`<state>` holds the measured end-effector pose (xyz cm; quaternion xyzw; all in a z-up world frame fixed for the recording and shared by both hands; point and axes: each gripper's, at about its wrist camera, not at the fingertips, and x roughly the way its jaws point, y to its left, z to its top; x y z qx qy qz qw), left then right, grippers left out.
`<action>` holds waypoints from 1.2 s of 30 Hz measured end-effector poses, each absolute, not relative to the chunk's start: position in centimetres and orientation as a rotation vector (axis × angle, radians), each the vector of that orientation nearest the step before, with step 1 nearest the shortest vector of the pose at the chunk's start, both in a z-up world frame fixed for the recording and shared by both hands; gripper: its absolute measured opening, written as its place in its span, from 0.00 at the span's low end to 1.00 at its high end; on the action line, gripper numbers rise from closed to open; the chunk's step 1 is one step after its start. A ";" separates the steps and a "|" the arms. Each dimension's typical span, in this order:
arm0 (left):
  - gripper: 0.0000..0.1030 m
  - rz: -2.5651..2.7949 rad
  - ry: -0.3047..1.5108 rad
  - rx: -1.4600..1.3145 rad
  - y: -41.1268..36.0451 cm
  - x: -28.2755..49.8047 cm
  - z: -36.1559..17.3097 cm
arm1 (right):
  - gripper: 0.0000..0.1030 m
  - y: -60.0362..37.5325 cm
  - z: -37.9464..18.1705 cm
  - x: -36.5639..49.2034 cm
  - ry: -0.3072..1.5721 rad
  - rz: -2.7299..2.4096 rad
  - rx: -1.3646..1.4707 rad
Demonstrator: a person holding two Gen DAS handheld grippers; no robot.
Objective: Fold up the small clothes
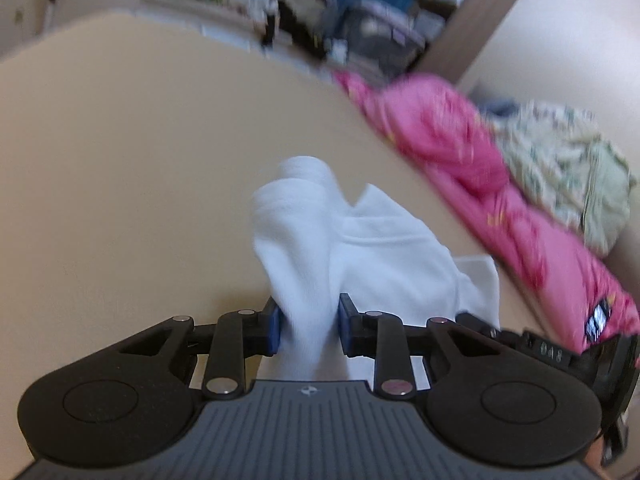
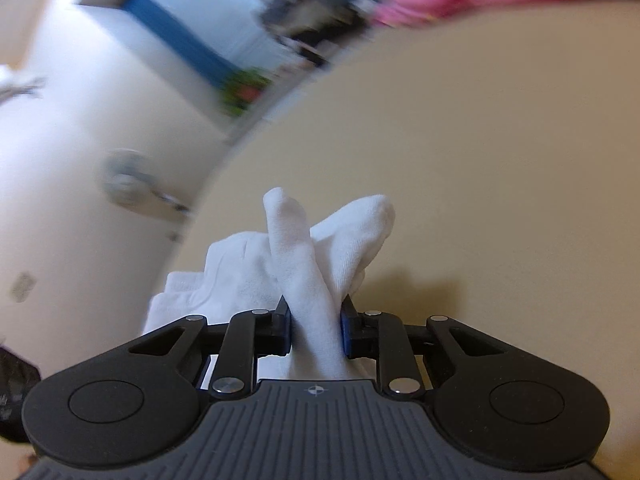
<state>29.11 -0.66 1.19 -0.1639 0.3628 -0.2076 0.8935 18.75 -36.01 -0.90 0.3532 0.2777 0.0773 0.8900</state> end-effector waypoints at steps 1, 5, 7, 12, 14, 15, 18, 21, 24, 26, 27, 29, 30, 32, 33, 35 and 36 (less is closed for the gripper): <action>0.30 -0.414 0.717 -0.341 0.1 29.4 2.2 | 0.23 -35.3 -0.3 19.2 0.538 0.193 0.725; 0.48 -0.280 0.704 -0.393 4.8 31.6 3.5 | 0.43 -33.4 1.0 21.1 0.468 0.221 0.652; 0.48 -0.263 0.748 -0.402 6.5 31.8 2.9 | 0.49 -33.1 0.3 22.2 0.533 0.142 0.595; 0.48 -0.314 0.799 -0.279 6.3 29.0 0.5 | 0.50 -32.9 -0.4 23.2 0.617 0.066 0.580; 0.49 -0.329 0.842 -0.288 5.8 28.5 -1.3 | 0.53 -32.5 -0.2 23.0 0.628 0.089 0.582; 0.50 -0.333 0.861 -0.294 5.6 28.2 -2.3 | 0.57 -32.2 -0.2 23.0 0.641 0.106 0.578; 0.51 -0.361 0.926 -0.332 5.1 27.6 -5.8 | 0.63 -31.3 -1.4 23.3 0.740 0.161 0.556; 0.49 -0.378 1.000 -0.379 4.3 27.8 -9.3 | 0.63 -29.9 -2.7 23.8 0.808 0.137 0.454; 0.24 -0.394 1.049 -0.360 3.9 27.5 -11.9 | 0.60 -30.1 -3.6 23.3 0.831 0.069 0.450; 0.13 -0.413 1.032 -0.354 3.9 27.3 -11.8 | 0.55 -31.3 -4.4 23.1 0.860 0.037 0.517; 0.11 -0.416 1.030 -0.367 4.2 27.2 -11.7 | 0.49 -31.8 -4.7 22.9 0.869 0.037 0.554; 0.09 -0.427 1.008 -0.391 4.9 26.8 -11.0 | 0.29 -32.2 -5.1 22.5 0.886 0.066 0.586; 0.09 -0.432 0.992 -0.397 5.1 26.8 -10.3 | 0.24 -32.0 -5.2 22.4 0.886 0.096 0.581; 0.09 -0.441 0.951 -0.406 5.8 26.2 -8.6 | 0.16 -31.6 -4.8 22.1 0.875 0.112 0.561; 0.09 -0.439 0.934 -0.405 6.2 25.9 -7.8 | 0.15 -31.5 -4.6 22.0 0.863 0.126 0.577; 0.09 -0.432 0.922 -0.410 6.5 25.6 -6.8 | 0.14 -31.8 -4.0 21.3 0.833 0.182 0.663; 0.09 -0.432 0.932 -0.404 6.7 25.3 -6.9 | 0.14 -31.9 -3.7 20.9 0.830 0.205 0.690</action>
